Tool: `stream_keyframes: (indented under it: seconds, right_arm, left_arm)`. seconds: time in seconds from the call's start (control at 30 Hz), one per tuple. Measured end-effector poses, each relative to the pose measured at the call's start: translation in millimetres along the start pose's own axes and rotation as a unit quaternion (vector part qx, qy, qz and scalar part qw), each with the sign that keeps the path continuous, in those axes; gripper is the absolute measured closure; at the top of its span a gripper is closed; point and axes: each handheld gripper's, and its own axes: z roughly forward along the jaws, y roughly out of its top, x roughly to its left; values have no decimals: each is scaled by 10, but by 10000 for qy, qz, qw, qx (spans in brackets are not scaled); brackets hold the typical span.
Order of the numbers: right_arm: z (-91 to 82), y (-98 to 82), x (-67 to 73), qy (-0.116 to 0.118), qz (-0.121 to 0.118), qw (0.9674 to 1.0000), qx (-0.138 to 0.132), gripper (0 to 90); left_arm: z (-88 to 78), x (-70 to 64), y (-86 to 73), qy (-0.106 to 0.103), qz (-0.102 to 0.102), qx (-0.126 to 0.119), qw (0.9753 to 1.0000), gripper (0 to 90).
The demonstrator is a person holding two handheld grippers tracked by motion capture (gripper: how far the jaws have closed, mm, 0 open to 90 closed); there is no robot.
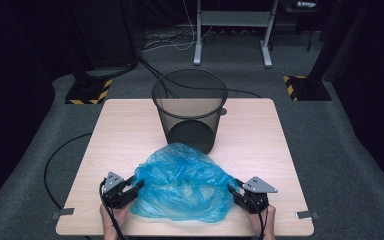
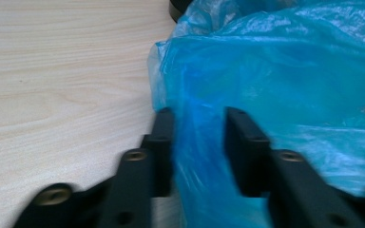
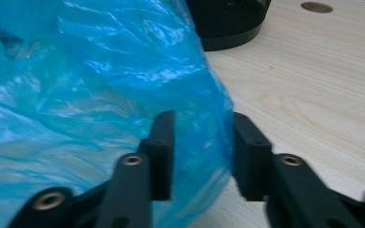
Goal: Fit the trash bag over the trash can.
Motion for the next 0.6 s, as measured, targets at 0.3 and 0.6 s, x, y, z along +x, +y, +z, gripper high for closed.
stream_keyframes:
  seconds: [0.3,0.6]
  right_arm:
    - [-55,31,28,-226,-61,9995,-212,900]
    - [-299,183,-11,-451,-99,9969,-637,900]
  left_arm:
    - [-19,-43,13,-46,79,-208,9997,889]
    - [-202,-54,123,-128,67,-583,9982,893]
